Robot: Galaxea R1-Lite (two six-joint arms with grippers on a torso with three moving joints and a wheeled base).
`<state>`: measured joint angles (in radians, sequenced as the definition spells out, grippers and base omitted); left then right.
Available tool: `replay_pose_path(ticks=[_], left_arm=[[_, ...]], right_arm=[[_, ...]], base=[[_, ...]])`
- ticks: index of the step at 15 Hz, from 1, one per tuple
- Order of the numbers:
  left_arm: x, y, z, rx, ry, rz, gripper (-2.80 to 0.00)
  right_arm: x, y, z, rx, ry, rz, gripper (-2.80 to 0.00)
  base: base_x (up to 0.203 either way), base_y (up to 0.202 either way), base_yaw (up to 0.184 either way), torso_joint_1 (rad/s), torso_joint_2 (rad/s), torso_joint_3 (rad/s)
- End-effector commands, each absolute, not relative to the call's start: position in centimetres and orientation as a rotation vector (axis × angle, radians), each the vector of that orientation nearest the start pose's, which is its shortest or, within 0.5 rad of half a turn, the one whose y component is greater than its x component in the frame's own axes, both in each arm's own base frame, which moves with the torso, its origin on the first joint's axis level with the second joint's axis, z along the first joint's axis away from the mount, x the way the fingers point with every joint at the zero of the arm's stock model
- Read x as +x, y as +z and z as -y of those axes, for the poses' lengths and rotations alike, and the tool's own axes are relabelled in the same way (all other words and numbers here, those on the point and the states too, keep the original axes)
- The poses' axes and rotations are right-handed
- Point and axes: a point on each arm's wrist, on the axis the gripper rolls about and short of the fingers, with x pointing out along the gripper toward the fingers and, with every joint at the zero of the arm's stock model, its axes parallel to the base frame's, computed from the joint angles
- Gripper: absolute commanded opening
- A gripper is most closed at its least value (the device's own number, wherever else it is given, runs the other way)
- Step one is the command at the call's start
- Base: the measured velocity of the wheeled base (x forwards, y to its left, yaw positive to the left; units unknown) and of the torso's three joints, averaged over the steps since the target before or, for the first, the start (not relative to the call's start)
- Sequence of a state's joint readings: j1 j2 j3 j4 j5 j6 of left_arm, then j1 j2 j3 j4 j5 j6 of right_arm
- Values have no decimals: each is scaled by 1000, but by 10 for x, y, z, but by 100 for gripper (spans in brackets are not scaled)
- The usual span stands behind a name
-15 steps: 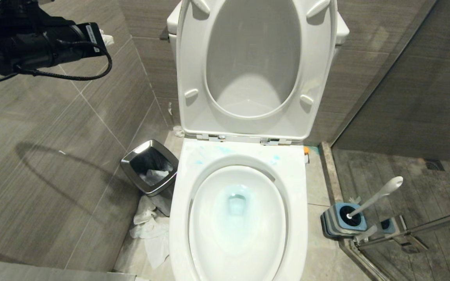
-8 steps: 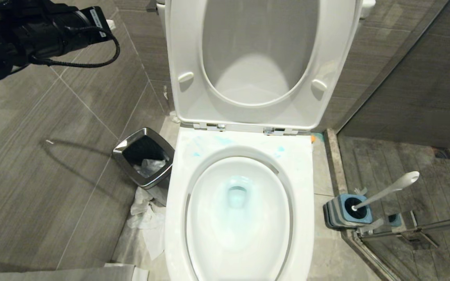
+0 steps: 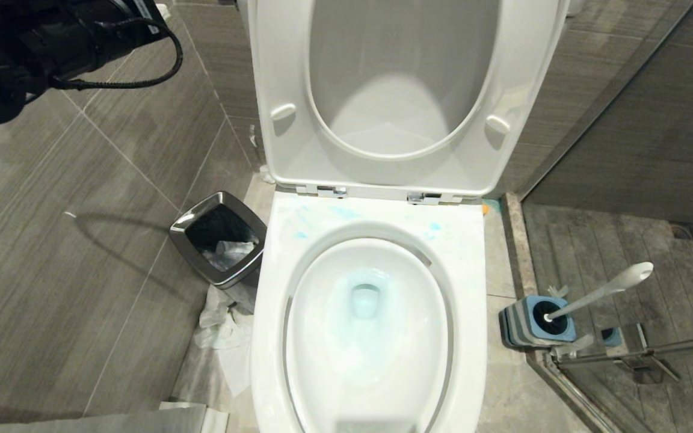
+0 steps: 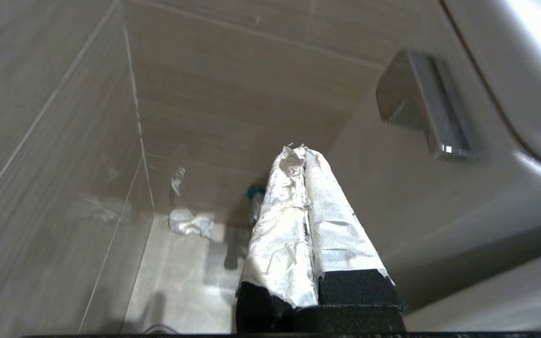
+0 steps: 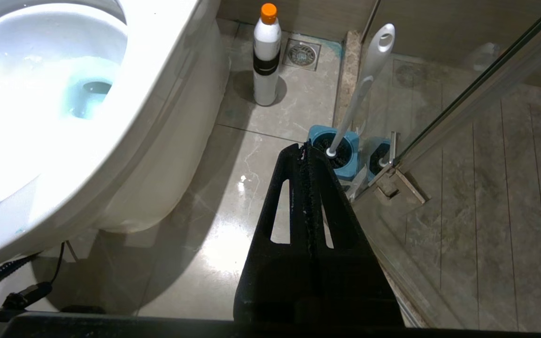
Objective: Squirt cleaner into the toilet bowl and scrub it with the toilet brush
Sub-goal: Flush the toilet
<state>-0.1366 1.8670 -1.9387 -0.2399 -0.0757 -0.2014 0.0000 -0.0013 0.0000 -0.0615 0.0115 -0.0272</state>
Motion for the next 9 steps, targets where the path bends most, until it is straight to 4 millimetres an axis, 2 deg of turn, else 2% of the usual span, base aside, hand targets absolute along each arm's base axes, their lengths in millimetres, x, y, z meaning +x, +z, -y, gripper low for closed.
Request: replay_pose_path(ticks=[1, 5, 9], left_arm=[[349, 409, 53, -220, -233, 314, -280], [346, 416, 56, -299, -220, 384, -280], [336, 430, 63, -356, -269, 523, -280]], right_arm=[[-21, 75, 0, -28, 12, 37, -280], [-21, 75, 0, -28, 11, 37, -280], [-21, 75, 0, -28, 12, 37, -280]], base=[[0, 0, 0, 4, 2, -67], [0, 0, 0, 1, 3, -112], [0, 0, 0, 2, 2, -8]])
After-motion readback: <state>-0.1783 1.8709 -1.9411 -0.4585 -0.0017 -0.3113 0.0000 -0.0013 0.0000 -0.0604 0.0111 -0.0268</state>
